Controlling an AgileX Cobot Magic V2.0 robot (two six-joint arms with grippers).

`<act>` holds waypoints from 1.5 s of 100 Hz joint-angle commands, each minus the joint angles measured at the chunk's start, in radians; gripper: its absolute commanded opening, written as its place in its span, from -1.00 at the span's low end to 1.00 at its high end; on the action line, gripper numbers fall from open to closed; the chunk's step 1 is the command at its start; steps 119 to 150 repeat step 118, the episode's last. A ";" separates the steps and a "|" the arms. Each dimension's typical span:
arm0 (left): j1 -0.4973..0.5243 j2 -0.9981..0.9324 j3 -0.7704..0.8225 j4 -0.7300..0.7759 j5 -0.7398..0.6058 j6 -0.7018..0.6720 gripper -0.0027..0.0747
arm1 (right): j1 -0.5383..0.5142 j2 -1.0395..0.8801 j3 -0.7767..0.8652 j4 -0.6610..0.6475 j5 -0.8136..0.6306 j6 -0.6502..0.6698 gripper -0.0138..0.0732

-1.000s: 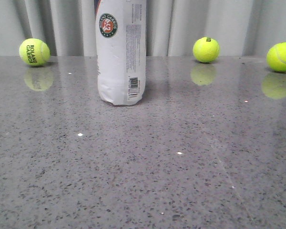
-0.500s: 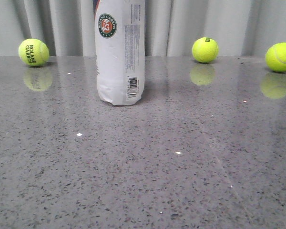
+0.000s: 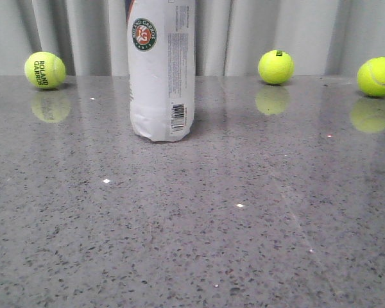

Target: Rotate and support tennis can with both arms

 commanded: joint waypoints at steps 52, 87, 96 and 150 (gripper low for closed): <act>-0.006 -0.035 0.046 -0.004 -0.076 -0.009 -0.98 | -0.083 -0.154 0.026 -0.011 0.071 0.012 -0.84; -0.006 -0.035 0.046 -0.004 -0.076 -0.009 -0.98 | -0.083 -0.154 0.026 -0.011 0.071 0.012 -0.84; -0.006 -0.035 0.046 -0.004 -0.076 -0.009 -0.98 | -0.083 -0.154 0.026 -0.011 0.071 0.012 -0.84; -0.006 -0.035 0.046 -0.004 -0.076 -0.009 -0.98 | -0.083 -0.154 0.026 -0.011 0.071 0.012 -0.84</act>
